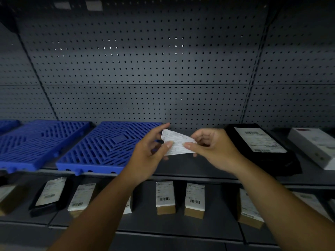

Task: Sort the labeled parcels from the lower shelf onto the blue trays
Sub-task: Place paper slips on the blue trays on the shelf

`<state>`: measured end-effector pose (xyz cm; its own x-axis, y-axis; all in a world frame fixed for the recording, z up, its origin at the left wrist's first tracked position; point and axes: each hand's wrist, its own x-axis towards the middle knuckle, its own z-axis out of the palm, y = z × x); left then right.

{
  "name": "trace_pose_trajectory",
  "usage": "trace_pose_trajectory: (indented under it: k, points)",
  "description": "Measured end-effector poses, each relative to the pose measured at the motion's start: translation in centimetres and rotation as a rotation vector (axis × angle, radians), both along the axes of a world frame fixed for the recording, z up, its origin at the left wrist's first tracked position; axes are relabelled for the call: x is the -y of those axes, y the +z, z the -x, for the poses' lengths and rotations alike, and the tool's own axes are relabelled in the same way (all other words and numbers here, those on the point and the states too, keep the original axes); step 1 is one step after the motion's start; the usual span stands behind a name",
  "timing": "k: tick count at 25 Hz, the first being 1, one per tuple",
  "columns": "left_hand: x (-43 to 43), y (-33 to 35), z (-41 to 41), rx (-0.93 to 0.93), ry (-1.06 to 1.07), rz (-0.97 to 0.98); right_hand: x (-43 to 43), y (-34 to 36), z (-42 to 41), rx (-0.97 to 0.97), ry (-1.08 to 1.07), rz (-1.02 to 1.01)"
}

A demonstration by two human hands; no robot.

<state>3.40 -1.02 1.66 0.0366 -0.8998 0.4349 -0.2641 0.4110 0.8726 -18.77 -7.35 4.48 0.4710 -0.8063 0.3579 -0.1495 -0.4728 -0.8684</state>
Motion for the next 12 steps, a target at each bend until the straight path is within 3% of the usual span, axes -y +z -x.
trace_pose_trajectory:
  k: [12]
  points:
    - [-3.7,0.7,0.4,-0.3,0.066,-0.068,-1.7,-0.4,-0.9,0.188,0.083,-0.044]
